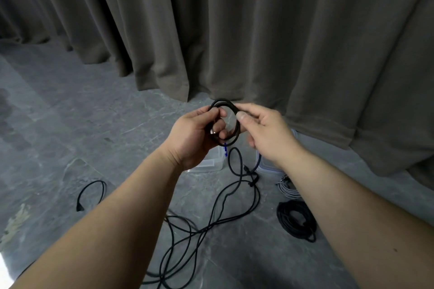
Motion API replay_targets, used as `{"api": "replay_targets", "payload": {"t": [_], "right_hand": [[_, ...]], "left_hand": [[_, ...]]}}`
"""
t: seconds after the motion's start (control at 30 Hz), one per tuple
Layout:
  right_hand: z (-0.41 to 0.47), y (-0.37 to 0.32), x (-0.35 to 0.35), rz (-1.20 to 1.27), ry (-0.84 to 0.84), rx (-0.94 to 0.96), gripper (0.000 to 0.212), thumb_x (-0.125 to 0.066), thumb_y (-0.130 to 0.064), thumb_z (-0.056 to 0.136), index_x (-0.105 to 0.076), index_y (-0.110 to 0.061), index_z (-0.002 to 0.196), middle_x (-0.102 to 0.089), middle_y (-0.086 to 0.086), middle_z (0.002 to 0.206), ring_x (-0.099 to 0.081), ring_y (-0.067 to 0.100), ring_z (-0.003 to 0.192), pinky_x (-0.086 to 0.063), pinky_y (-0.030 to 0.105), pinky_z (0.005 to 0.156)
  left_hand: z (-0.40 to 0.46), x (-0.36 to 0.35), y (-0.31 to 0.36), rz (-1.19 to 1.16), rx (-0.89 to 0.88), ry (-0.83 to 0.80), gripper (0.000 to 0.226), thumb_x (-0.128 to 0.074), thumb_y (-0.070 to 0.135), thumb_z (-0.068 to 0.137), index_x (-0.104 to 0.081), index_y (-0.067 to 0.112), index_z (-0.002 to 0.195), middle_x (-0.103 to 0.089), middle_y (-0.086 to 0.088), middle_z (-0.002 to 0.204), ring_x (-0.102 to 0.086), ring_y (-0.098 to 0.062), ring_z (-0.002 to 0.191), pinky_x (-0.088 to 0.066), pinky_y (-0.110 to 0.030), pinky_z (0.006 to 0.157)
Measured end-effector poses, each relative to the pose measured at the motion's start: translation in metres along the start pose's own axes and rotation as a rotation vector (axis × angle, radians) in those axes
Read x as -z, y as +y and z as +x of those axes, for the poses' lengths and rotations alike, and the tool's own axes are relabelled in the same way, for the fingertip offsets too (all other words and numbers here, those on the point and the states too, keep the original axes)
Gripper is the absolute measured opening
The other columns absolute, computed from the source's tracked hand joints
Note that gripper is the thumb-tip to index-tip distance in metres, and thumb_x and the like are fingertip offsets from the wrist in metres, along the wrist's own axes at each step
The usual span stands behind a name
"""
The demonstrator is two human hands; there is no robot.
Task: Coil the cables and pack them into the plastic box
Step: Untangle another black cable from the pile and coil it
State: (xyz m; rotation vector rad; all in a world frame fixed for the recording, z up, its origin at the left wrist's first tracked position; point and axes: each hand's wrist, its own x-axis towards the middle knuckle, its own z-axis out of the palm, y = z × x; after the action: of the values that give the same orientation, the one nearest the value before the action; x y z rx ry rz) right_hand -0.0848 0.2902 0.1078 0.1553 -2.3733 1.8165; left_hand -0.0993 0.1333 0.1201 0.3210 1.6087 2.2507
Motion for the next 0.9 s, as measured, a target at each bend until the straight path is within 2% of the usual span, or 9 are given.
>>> {"api": "replay_targets", "payload": {"t": [0.17,0.27,0.43,0.5,0.57,0.63,0.73,0.8,0.9], "right_hand": [[0.001,-0.005,-0.006,0.149,0.119,-0.084,0.023,-0.049,-0.017,0.099,-0.064,-0.027,0.086,-0.063,-0.003,0.068,-0.047,0.007,0.046,-0.039,0.019,0.044],[0.001,-0.006,-0.009,0.229,0.159,-0.148,0.023,-0.046,-0.017,0.100,-0.065,-0.019,0.088,-0.064,0.003,0.080,-0.049,0.010,0.056,-0.042,0.022,0.047],[0.004,-0.005,-0.007,0.233,0.242,-0.120,0.025,-0.051,-0.016,0.097,-0.066,-0.026,0.079,-0.066,-0.009,0.068,-0.048,0.003,0.050,-0.040,0.020,0.048],[0.006,-0.002,-0.006,0.141,0.280,-0.085,0.021,-0.057,-0.016,0.094,-0.067,-0.028,0.081,-0.062,-0.011,0.068,-0.050,0.003,0.055,-0.045,0.025,0.056],[0.004,0.000,-0.004,-0.129,0.334,0.051,0.016,-0.059,-0.015,0.092,-0.068,-0.026,0.097,-0.060,-0.011,0.083,-0.055,0.006,0.069,-0.051,0.031,0.069],[-0.002,-0.004,-0.003,-0.474,0.316,0.286,0.039,-0.057,-0.011,0.089,-0.059,-0.025,0.125,-0.055,-0.005,0.113,-0.056,0.010,0.093,-0.047,0.027,0.084],[-0.010,-0.011,-0.004,-0.670,-0.016,0.413,0.079,-0.061,-0.021,0.080,-0.025,-0.029,0.150,-0.027,-0.005,0.151,-0.033,0.014,0.135,-0.030,0.026,0.109],[-0.010,-0.008,-0.007,-0.754,-0.167,0.365,0.099,-0.069,-0.035,0.078,-0.004,-0.031,0.153,-0.012,-0.010,0.156,-0.025,0.015,0.141,-0.027,0.030,0.113],[-0.010,-0.006,-0.010,-0.801,-0.180,0.316,0.112,-0.076,-0.042,0.076,0.006,-0.033,0.152,-0.018,-0.009,0.151,-0.038,0.015,0.132,-0.034,0.027,0.104]], "left_hand": [[0.003,-0.004,-0.003,-0.044,0.007,0.011,0.031,-0.032,0.019,0.103,-0.053,0.011,0.082,-0.036,0.003,0.053,-0.043,-0.011,0.049,-0.032,-0.029,0.060],[0.002,-0.006,-0.003,-0.027,0.019,0.006,0.032,-0.032,0.020,0.103,-0.052,0.012,0.080,-0.036,0.003,0.054,-0.041,-0.011,0.050,-0.031,-0.029,0.061],[0.003,-0.006,-0.003,-0.036,0.025,0.003,0.032,-0.032,0.020,0.103,-0.051,0.013,0.078,-0.034,0.005,0.051,-0.036,-0.009,0.047,-0.029,-0.027,0.058],[0.003,-0.006,-0.002,-0.060,0.041,0.016,0.033,-0.031,0.020,0.104,-0.048,0.013,0.077,-0.031,0.007,0.049,-0.031,-0.007,0.044,-0.028,-0.024,0.055],[0.003,-0.006,-0.001,-0.100,0.061,0.036,0.033,-0.030,0.020,0.104,-0.046,0.014,0.076,-0.030,0.009,0.047,-0.027,-0.005,0.041,-0.029,-0.023,0.058],[0.003,-0.006,0.000,-0.139,0.083,0.061,0.033,-0.031,0.021,0.104,-0.046,0.015,0.075,-0.028,0.010,0.046,-0.025,-0.005,0.038,-0.033,-0.025,0.062],[0.003,-0.004,0.004,-0.240,0.114,0.083,0.033,-0.032,0.022,0.103,-0.046,0.016,0.074,-0.026,0.010,0.045,-0.025,-0.005,0.036,-0.036,-0.025,0.064],[0.002,-0.002,0.007,-0.291,0.123,0.078,0.032,-0.033,0.023,0.103,-0.046,0.016,0.075,-0.027,0.010,0.045,-0.026,-0.004,0.036,-0.037,-0.025,0.065],[0.000,-0.001,0.008,-0.298,0.150,0.046,0.032,-0.033,0.023,0.103,-0.047,0.017,0.075,-0.028,0.010,0.047,-0.028,-0.004,0.039,-0.042,-0.023,0.061]]}}
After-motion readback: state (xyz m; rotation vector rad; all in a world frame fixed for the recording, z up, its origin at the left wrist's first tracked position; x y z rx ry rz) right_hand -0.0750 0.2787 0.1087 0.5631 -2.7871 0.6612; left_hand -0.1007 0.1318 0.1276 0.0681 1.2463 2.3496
